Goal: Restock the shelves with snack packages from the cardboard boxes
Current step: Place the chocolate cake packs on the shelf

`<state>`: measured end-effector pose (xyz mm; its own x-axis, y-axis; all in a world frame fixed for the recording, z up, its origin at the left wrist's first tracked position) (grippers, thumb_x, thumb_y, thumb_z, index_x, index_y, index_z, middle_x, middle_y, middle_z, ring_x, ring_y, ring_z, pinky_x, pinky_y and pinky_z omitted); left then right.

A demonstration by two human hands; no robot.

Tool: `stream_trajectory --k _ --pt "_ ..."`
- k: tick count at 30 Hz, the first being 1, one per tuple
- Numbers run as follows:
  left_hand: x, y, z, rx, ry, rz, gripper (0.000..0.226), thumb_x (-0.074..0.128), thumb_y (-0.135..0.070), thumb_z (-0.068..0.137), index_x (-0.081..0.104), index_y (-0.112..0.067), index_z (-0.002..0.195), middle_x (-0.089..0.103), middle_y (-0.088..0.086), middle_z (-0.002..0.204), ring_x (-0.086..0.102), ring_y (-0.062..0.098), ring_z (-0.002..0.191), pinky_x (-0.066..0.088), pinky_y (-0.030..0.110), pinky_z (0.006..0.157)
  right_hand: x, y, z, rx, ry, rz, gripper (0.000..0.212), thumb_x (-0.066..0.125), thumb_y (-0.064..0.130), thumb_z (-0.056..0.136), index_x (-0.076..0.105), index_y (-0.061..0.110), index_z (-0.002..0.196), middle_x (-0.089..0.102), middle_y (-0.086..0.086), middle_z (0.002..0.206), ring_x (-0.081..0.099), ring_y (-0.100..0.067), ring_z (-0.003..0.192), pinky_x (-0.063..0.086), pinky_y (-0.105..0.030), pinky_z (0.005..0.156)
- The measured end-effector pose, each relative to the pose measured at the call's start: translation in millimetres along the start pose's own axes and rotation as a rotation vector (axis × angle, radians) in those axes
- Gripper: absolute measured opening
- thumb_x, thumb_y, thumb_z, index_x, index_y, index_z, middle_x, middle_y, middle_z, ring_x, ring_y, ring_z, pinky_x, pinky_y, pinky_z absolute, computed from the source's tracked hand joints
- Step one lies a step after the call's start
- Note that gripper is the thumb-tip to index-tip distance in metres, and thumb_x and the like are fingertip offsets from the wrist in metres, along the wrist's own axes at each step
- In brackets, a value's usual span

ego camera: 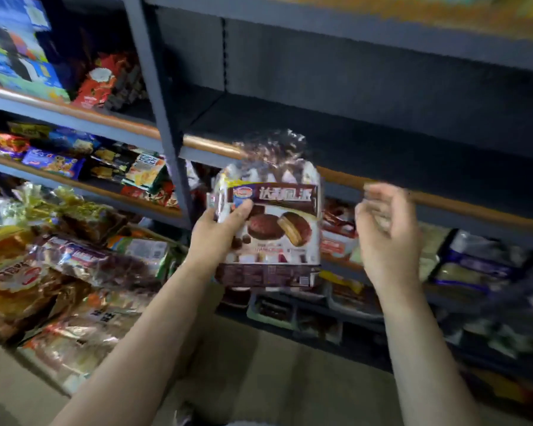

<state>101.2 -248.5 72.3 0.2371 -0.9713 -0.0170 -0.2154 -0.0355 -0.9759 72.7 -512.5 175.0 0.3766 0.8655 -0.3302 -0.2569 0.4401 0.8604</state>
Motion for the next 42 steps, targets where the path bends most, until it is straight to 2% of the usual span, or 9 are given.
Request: stream_trajectory --k 3,6,12,17,21,24,30,36,42 --pt "95.1 -6.4 -49.4 -0.052 0.121 -0.228 0.040 0.073 -0.048 0.087 0.074 -0.015 0.110 0.078 0.009 0.106 0.073 0.034 0.103 0.055 0.053 0.098 -66.3 -66.2 -21.9 0.361 0.124 0.057 0.020 0.057 0.036 0.099 0.055 0.032 0.119 0.061 0.019 0.107 0.055 0.013 0.091 0.039 0.000 0.067" --pt "186.6 -16.0 -99.9 -0.065 0.288 -0.246 0.038 0.070 -0.041 0.091 0.072 -0.012 0.115 0.077 0.013 0.106 0.073 0.036 0.102 0.055 0.057 0.097 -128.0 -111.7 -44.3 0.567 0.213 0.262 0.042 0.048 0.058 0.097 0.060 0.030 0.126 0.072 0.010 0.113 0.068 -0.012 0.106 0.052 -0.028 0.087" --pt "336.0 -23.4 -176.9 -0.074 0.588 -0.231 0.055 0.073 -0.045 0.086 0.060 -0.016 0.130 0.078 0.007 0.105 0.075 0.029 0.099 0.055 0.047 0.096 -281.3 -125.8 -69.5 0.513 0.062 0.288 0.069 0.074 0.061 0.061 0.059 0.035 0.122 0.075 0.013 0.108 0.072 -0.006 0.095 0.057 -0.032 0.082" --pt "449.1 -19.0 -216.0 0.041 0.766 0.031 0.055 0.077 -0.053 0.081 0.060 -0.024 0.124 0.078 -0.004 0.102 0.075 0.014 0.092 0.059 0.041 0.090 -401.9 -157.2 -90.9 0.546 -0.262 0.335 0.058 0.085 0.049 0.068 0.067 0.029 0.119 0.075 0.003 0.110 0.073 -0.020 0.100 0.055 -0.049 0.094" --pt "521.9 -20.6 -256.4 0.320 0.846 0.159 0.048 0.076 -0.029 0.089 0.052 -0.029 0.131 0.066 -0.014 0.111 0.064 -0.009 0.097 0.053 0.016 0.086 -475.0 -171.0 -111.7 0.501 -0.587 0.132 0.058 0.086 0.052 0.062 0.063 0.036 0.113 0.073 0.015 0.103 0.071 -0.006 0.093 0.059 -0.036 0.084" --pt "572.1 -19.8 -311.0 0.335 1.136 0.144 0.063 0.079 -0.035 0.087 0.045 -0.046 0.139 0.062 -0.028 0.121 0.060 -0.006 0.115 0.051 0.019 0.094 -501.0 -170.4 -108.5 0.404 -0.641 -0.043 0.050 0.084 0.046 0.069 0.057 0.046 0.111 0.066 0.035 0.097 0.062 0.013 0.092 0.047 -0.006 0.072" --pt "663.5 -6.5 -293.3 -0.027 1.082 -0.204 0.084 0.090 -0.039 0.068 0.048 -0.029 0.139 0.072 -0.001 0.125 0.069 0.021 0.114 0.053 0.048 0.102 -517.4 -172.4 -81.9 0.139 -0.428 -0.337 0.033 0.062 0.027 0.091 0.063 0.041 0.121 0.051 0.039 0.129 0.043 0.011 0.129 0.034 -0.016 0.110" --pt "753.8 -5.5 -280.5 -0.276 1.208 -0.318 0.055 0.071 -0.025 0.085 0.057 -0.018 0.138 0.074 0.013 0.118 0.074 0.031 0.102 0.062 0.040 0.072 -607.8 -189.7 -54.8 0.098 -0.710 -0.304 0.024 0.056 0.010 0.092 0.071 0.024 0.104 0.068 0.005 0.113 0.063 -0.010 0.109 0.050 -0.020 0.086" --pt "821.4 -6.3 -287.8 -0.376 1.264 -0.332 0.045 0.068 -0.032 0.086 0.063 -0.017 0.128 0.075 0.011 0.114 0.075 0.027 0.096 0.062 0.038 0.070 -698.3 -243.4 -64.6 0.369 -0.926 -0.149 0.022 0.057 0.016 0.100 0.065 0.030 0.114 0.067 0.014 0.104 0.065 -0.009 0.101 0.054 -0.032 0.081"
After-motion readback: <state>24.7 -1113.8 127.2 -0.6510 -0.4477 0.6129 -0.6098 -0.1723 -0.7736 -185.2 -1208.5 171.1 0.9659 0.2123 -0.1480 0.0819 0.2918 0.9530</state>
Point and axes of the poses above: each hand's wrist, its own z-axis towards the middle knuckle, its own x-axis out of the palm, y = z × x, the point moved 7 cm from there along z, towards the middle knuckle
